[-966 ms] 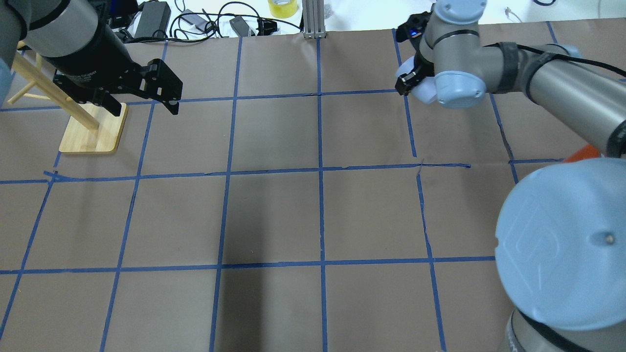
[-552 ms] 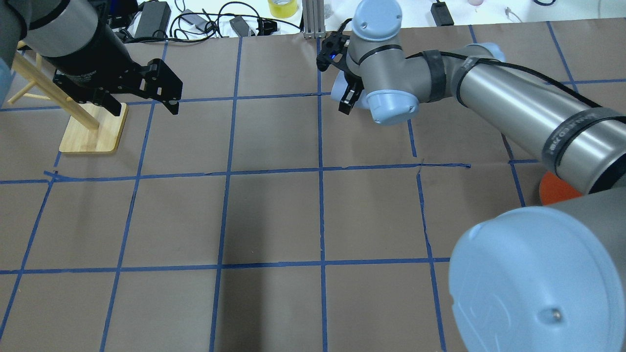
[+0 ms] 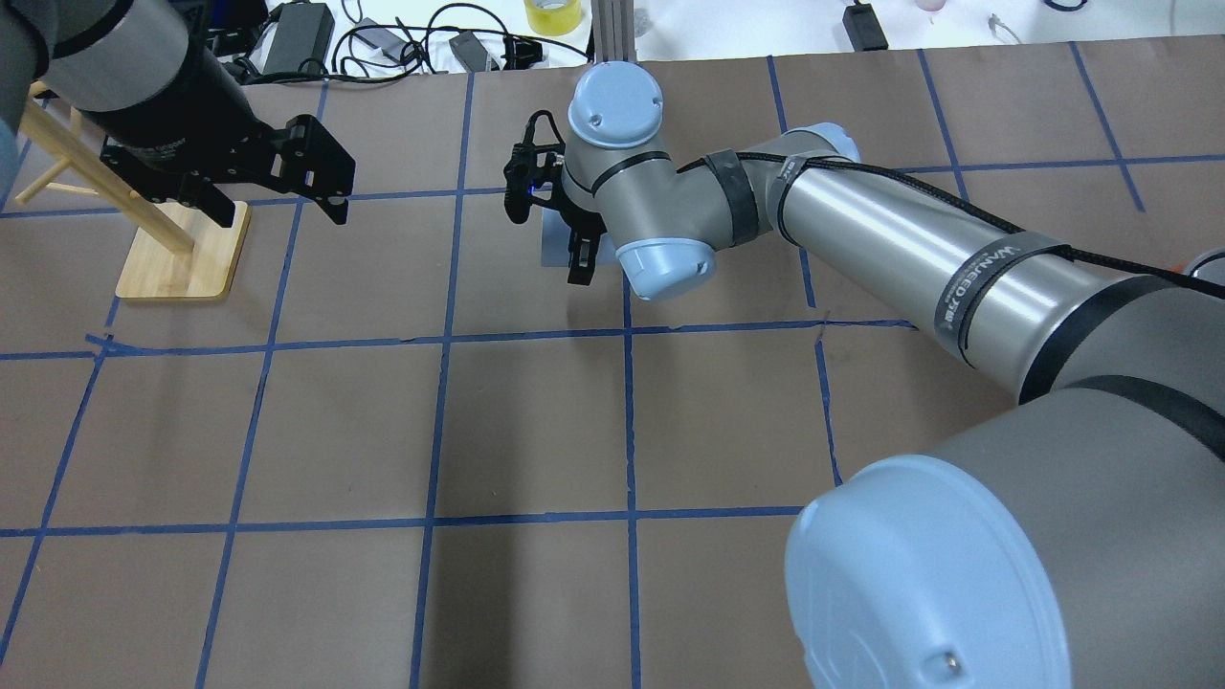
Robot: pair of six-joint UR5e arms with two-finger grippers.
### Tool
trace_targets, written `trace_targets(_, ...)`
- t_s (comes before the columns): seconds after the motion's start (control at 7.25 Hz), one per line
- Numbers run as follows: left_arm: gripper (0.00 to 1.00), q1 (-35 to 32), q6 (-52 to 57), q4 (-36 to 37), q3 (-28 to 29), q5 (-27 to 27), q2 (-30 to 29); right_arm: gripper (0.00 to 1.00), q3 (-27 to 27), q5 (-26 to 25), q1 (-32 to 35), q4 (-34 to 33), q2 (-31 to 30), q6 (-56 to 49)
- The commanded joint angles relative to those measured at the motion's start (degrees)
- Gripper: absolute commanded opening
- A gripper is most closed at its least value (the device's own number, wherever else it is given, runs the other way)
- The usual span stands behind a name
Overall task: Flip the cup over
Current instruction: 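Carry the cup with the right gripper toward the left arm's side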
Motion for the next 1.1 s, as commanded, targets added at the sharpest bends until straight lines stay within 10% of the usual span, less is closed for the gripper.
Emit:
trace_targets(0.0, 1.00, 0.05, 0.00, 0.00, -0.16, -0.06, 0.05, 0.24, -0.15, 2.71, 1.19, -0.54, 2.15, -1.11)
trace_targets(0.41, 1.00, 0.05, 0.00, 0.00, -0.34, -0.06, 0.05, 0.45, -0.15, 2.80, 2.25, -0.54, 3.47, -1.02)
trace_targets(0.55, 1.00, 0.05, 0.00, -0.09, -0.08, 0.03, 0.05, 0.56, -0.15, 2.80, 2.51, -0.54, 3.82, -1.02)
trace_targets(0.69, 1.00, 0.05, -0.09, -0.18, 0.18, 0.03, 0.05, 0.89, -0.24, 4.36, 2.51, -0.54, 3.74, -1.02)
trace_targets(0.97, 1.00, 0.75, 0.09, -0.09, 0.36, 0.03, -0.04, 1.00, -0.94, 3.77, 2.51, -0.54, 3.22, -1.11)
